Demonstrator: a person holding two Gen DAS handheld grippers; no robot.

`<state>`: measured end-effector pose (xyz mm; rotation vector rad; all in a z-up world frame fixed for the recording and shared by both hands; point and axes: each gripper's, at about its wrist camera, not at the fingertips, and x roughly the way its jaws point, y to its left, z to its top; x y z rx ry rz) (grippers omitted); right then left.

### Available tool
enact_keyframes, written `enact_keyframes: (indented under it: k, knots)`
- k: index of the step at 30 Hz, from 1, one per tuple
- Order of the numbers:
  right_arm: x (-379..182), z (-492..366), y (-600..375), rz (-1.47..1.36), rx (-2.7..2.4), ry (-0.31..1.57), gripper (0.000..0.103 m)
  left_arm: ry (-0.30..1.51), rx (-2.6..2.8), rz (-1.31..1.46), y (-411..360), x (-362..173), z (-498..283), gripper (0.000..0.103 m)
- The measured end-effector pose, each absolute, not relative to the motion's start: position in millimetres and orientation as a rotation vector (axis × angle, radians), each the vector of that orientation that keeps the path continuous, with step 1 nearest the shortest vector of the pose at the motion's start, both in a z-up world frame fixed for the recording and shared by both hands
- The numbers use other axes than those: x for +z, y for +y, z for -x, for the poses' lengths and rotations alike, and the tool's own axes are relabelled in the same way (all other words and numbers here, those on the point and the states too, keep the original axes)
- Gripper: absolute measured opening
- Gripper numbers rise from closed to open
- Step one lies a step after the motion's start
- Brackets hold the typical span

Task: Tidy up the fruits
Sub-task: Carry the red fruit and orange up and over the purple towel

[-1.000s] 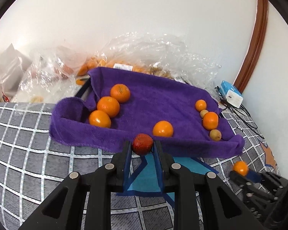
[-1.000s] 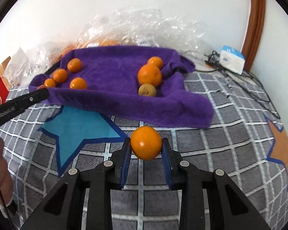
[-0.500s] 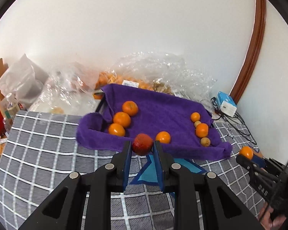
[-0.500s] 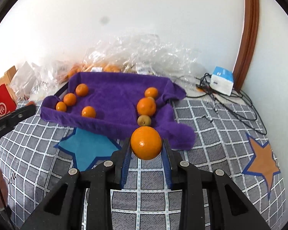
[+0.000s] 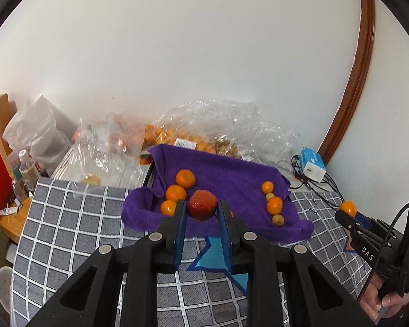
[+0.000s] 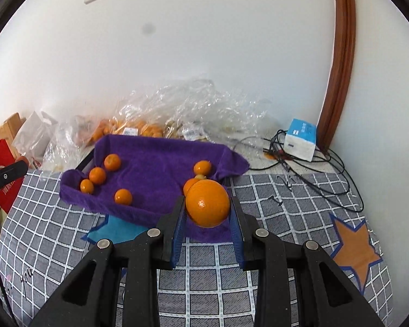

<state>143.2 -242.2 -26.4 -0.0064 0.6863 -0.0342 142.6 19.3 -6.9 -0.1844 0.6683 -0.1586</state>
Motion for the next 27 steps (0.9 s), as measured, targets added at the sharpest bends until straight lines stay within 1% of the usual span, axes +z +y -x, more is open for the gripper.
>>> enact_keyframes:
  k: [11, 27]
  knots:
    - [-7.1, -155.8, -241.3, 0.005, -0.039, 0.657, 0.031, 0.653, -0.165, 0.163, 12.0, 9.4, -155.5, 0.022]
    - [0.7, -188.0, -239.8, 0.003, -0.042, 0.648, 0.031, 0.667, -0.172, 0.172, 12.2, 10.3, -188.3, 0.022]
